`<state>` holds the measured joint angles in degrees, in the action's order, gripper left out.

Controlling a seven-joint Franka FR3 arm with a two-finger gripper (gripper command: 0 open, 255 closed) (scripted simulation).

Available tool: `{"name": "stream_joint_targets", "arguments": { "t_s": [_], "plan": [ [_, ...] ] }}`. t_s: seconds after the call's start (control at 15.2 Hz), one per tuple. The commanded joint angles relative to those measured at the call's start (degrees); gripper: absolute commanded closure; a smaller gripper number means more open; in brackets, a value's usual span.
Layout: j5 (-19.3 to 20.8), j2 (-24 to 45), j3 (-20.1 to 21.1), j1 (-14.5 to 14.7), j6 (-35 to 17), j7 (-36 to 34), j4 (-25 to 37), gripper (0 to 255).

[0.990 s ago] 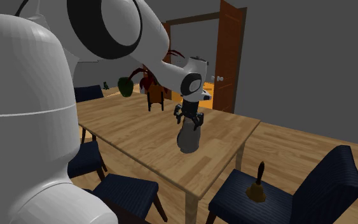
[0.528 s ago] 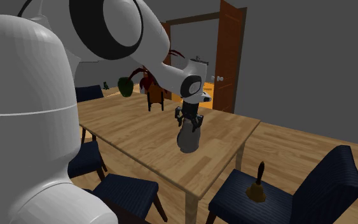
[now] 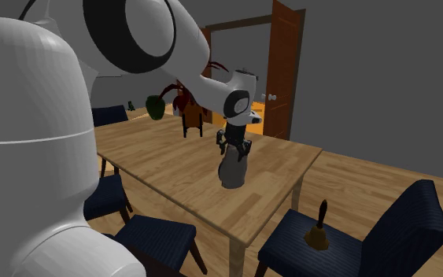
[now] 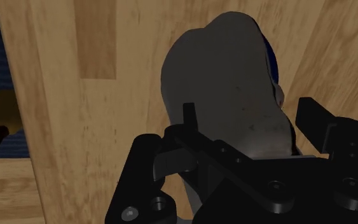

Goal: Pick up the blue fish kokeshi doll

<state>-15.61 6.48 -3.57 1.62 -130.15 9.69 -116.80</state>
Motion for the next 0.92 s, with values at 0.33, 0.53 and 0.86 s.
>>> {"name": "stream_joint_targets", "arguments": {
  "t_s": [0.33, 0.53, 0.86],
  "plan": [
    [1.1, -2.2, -0.2, -0.1, 4.8, -1.3, 2.8, 255],
    [1.5, -2.9, -0.3, -0.1, 6.9, -1.9, 4.2, 255],
    [1.9, -3.6, -0.3, -0.2, 9.1, -2.5, 5.9, 255]
  ]
}}
